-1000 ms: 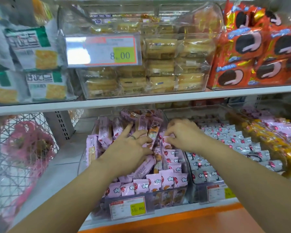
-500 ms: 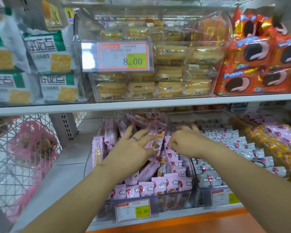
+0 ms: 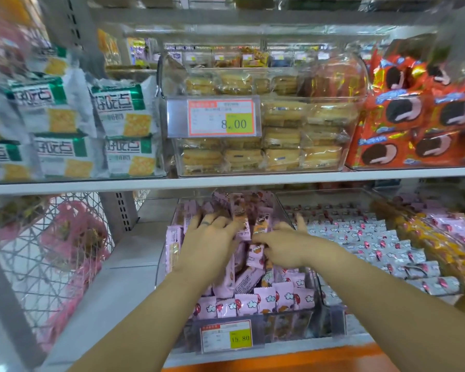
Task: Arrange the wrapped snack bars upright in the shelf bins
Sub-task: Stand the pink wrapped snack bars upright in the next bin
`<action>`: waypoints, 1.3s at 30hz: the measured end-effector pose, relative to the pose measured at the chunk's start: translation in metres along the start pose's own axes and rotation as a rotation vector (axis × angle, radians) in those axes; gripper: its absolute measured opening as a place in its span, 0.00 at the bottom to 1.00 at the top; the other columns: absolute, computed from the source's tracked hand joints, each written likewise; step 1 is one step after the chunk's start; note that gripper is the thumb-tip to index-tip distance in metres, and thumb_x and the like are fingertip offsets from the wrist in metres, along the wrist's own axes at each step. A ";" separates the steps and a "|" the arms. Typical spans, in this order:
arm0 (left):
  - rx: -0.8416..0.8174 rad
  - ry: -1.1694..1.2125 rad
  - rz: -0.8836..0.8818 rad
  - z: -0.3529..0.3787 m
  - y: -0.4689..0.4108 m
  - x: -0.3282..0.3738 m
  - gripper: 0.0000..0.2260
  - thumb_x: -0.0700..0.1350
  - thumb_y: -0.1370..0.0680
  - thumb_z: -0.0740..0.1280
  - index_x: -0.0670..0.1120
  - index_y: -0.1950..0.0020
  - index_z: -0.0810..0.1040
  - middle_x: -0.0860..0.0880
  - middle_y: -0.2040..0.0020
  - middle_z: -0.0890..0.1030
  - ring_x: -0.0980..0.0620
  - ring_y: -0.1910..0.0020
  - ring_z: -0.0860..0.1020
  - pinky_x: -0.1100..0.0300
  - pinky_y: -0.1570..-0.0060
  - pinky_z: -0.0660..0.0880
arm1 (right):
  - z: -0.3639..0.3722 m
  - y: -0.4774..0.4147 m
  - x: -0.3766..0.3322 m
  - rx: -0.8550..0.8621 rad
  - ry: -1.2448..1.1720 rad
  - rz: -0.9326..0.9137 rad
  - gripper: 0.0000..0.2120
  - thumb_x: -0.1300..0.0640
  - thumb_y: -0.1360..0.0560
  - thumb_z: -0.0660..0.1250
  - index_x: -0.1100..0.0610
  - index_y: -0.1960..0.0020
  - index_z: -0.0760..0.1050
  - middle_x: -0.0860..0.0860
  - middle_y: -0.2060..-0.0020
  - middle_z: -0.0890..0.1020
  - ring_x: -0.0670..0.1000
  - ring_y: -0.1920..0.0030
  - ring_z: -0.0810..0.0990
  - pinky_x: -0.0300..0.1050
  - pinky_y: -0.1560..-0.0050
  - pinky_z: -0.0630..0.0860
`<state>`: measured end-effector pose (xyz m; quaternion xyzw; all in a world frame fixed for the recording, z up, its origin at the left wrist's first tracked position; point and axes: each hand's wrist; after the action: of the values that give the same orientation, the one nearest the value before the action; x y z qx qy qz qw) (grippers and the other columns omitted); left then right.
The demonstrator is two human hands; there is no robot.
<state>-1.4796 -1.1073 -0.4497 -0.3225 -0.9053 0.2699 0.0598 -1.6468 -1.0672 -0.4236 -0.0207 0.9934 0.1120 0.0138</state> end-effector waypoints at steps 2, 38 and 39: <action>-0.024 -0.055 0.007 0.000 0.000 0.001 0.19 0.53 0.21 0.60 0.54 0.30 0.68 0.52 0.34 0.74 0.47 0.33 0.67 0.48 0.34 0.58 | -0.001 0.001 0.000 0.043 -0.088 0.012 0.25 0.61 0.22 0.52 0.41 0.30 0.63 0.52 0.36 0.73 0.53 0.28 0.55 0.69 0.32 0.31; 0.138 0.463 0.013 -0.013 0.002 0.010 0.15 0.44 0.23 0.66 0.51 0.36 0.75 0.54 0.42 0.78 0.57 0.49 0.77 0.61 0.47 0.73 | -0.010 0.007 -0.008 0.593 -0.889 -0.076 0.09 0.53 0.20 0.60 0.55 0.44 0.71 0.50 0.63 0.81 0.42 0.69 0.74 0.36 0.67 0.68; 0.168 0.548 0.011 -0.017 0.004 0.012 0.15 0.44 0.23 0.66 0.52 0.36 0.75 0.57 0.40 0.76 0.64 0.46 0.74 0.69 0.45 0.70 | -0.010 0.012 -0.007 0.615 -1.019 -0.027 0.09 0.51 0.21 0.61 0.55 0.44 0.68 0.49 0.59 0.82 0.41 0.65 0.77 0.36 0.63 0.71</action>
<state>-1.4816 -1.0896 -0.4385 -0.3821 -0.8281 0.2470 0.3275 -1.6405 -1.0578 -0.4113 0.0277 0.8482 -0.1853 0.4954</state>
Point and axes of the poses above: each hand's wrist, its own y-axis away from the middle knuckle, its own z-axis out of the palm, x = y × z
